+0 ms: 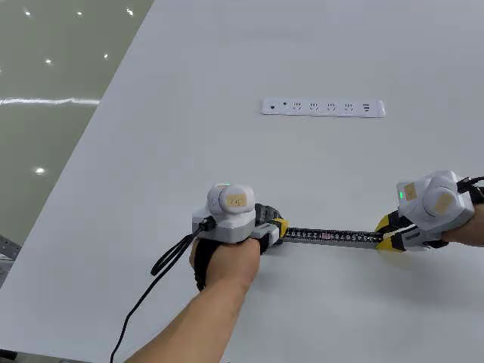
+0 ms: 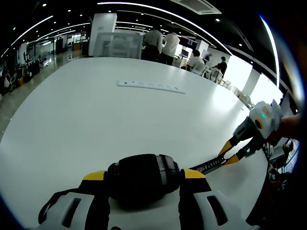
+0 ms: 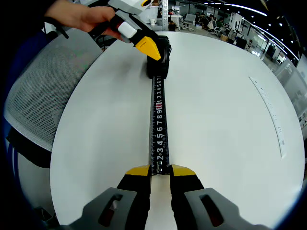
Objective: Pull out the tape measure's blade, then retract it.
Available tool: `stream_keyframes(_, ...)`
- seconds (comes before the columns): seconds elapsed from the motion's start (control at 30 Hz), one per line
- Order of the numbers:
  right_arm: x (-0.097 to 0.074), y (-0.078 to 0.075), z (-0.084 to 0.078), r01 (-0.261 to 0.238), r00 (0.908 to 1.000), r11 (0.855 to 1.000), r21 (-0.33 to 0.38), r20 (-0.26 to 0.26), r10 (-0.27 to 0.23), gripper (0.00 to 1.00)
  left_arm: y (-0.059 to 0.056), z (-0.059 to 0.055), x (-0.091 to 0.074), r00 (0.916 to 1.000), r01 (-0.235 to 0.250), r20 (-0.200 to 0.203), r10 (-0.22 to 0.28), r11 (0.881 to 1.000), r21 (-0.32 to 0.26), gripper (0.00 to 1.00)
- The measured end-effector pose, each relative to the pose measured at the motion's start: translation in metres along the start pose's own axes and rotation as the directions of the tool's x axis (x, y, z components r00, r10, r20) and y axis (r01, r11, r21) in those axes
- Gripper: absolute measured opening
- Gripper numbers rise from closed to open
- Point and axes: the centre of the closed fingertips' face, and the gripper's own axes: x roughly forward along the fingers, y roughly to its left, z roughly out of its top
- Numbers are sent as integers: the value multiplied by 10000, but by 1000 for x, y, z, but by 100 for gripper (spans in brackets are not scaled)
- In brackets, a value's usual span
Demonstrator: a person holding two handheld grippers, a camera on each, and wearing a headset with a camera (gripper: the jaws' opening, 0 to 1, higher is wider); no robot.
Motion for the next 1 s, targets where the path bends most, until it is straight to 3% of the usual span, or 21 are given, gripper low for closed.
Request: stream_keyframes(1.0,15,-1,23,-232,9994,9997,-36,256,233,11,1,0,1,10000,94,-7,-94,9999,-37,54)
